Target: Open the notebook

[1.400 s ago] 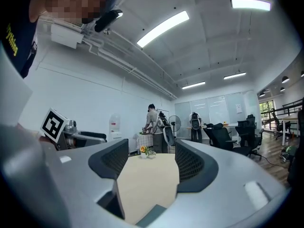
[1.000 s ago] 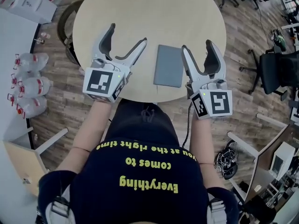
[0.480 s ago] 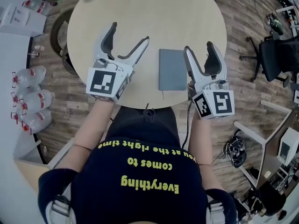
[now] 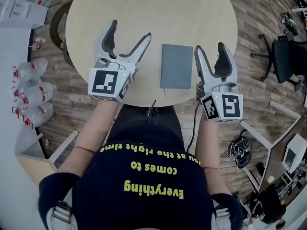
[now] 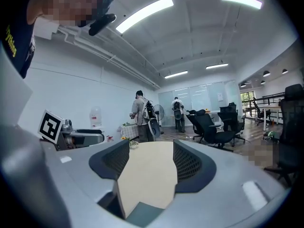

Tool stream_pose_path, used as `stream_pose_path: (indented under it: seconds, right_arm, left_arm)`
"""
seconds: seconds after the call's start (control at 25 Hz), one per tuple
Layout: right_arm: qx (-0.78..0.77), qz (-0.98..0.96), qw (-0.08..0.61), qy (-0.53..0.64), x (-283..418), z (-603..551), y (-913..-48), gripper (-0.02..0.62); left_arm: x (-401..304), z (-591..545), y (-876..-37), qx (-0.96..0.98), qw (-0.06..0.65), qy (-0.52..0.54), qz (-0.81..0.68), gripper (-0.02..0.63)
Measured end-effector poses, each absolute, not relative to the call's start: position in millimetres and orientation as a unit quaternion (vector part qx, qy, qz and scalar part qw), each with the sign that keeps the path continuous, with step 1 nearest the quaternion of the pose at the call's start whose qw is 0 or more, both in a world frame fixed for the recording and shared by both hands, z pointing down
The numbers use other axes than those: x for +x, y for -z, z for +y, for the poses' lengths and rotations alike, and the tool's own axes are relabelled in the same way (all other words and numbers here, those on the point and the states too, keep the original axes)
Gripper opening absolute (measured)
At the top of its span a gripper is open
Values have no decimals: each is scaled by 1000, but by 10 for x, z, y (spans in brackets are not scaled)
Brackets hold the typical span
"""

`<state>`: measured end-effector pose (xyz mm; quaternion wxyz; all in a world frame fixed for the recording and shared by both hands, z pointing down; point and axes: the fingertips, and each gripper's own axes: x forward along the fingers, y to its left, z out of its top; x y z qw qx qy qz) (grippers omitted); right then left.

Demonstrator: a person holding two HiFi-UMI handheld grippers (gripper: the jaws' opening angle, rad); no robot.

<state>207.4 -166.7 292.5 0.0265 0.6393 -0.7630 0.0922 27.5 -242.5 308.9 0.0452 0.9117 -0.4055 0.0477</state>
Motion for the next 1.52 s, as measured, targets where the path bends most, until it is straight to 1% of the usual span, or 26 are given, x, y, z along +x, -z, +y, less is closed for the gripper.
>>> stream_pose_path:
  seconds: [0.24,0.6,0.84,1.08,1.24,1.32,1.4,1.52]
  right_arm:
    - [657,-743,33,-122,2261,-1595,-3240,296]
    - [670,-718,66,-177,2350,-1417,-3854,295]
    - [658,-707,108,-235,2332,-1241,-4480,292]
    - [638,-691,157,-300,2308,-992,-5163,270]
    - [619,-687,178,-335,2264,-822,-5495,241]
    - [608,-684,188,-355,2238,-751,-5655,241]
    - [600,-680,191,-375,2210,-690,-5785,258]
    - [592,-674,190,-400,2181,-625,-5916,255]
  left_arm:
    - [319,-2366,-3313,915,62,-51,-396,419]
    - [308,-2255,-3717,916,86,-75,-384,400]
    - [290,-2201,-3921,916,106,-71,-381,391]
    - [328,-2100,-4146,916,117,-89,-372,389]
    - [388,-2030,-4265,917,122,-101,-365,388]
    - [427,-2011,-4318,918,123,-108,-362,388]
    - [435,-2004,-4356,916,122,-114,-363,388]
    - [393,-1990,-4389,914,124,-120,-368,388]
